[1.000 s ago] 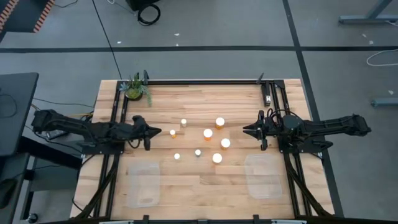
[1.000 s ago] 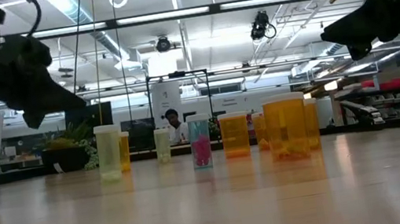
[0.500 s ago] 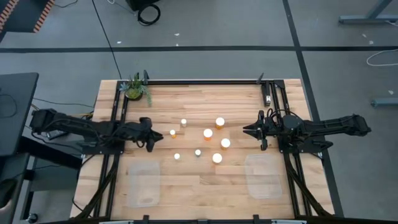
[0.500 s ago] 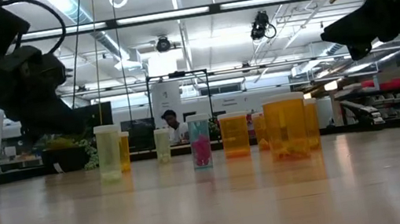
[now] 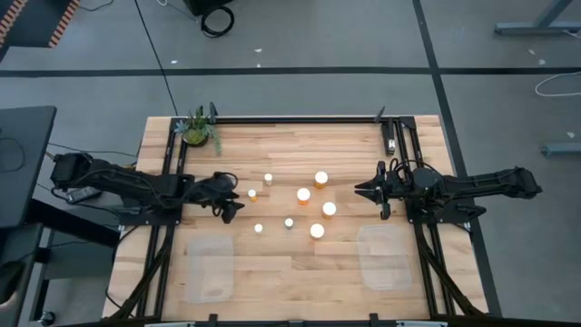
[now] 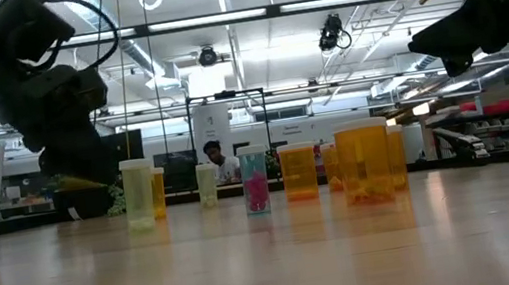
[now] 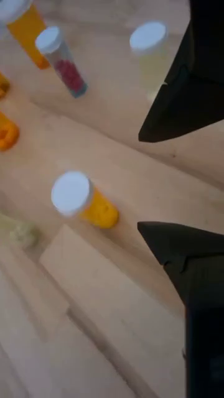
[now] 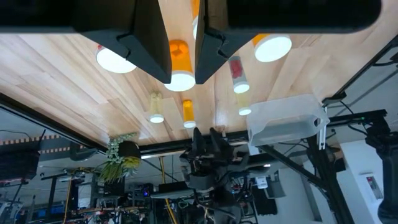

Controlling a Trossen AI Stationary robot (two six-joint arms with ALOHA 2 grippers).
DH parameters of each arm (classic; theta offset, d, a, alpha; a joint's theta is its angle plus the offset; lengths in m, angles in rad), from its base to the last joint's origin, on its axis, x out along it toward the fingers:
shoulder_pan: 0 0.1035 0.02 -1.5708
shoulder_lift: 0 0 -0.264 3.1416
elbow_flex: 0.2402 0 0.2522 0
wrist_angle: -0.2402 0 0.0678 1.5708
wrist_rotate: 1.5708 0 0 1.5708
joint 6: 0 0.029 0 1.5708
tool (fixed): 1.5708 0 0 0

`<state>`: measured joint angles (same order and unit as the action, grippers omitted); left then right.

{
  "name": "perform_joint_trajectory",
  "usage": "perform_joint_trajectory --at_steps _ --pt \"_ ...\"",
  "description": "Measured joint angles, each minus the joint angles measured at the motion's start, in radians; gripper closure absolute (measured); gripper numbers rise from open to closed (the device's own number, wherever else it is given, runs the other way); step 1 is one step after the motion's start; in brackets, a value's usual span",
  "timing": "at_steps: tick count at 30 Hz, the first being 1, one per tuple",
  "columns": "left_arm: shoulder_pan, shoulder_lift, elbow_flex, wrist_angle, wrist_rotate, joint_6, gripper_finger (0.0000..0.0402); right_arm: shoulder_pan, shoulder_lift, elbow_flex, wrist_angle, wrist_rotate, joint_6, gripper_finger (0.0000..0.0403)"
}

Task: Pick and place medicine bottles into bin by pill shape (circle, oval)
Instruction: Put the small yellow pill bottle into the left transparent bin

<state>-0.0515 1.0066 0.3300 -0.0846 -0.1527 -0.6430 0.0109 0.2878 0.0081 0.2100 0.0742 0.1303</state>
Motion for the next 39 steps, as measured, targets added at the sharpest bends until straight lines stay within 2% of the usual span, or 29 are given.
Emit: perform_joint_trajectory --at_steps 3,12,21,28,39 --pt "-0.015 0.058 0.063 -0.039 0.045 0.001 0.0163 0.000 0.000 0.000 0.000 0.000 0.000 0.0324" --pt "-0.093 0.231 0.257 -0.194 0.086 0.044 0.0172 0.000 0.000 0.000 0.000 0.000 0.000 0.0324" --pt "-0.150 0.346 0.413 -0.351 0.142 0.080 0.0173 0.000 0.000 0.000 0.000 0.000 0.000 0.0324" --pt "-0.177 0.437 0.509 -0.418 0.182 0.080 0.0173 0.000 0.000 0.000 0.000 0.000 0.000 0.0324" --pt "-0.184 0.588 0.607 -0.462 0.182 0.110 0.0154 0.000 0.000 0.000 -0.002 0.000 0.000 0.0324"
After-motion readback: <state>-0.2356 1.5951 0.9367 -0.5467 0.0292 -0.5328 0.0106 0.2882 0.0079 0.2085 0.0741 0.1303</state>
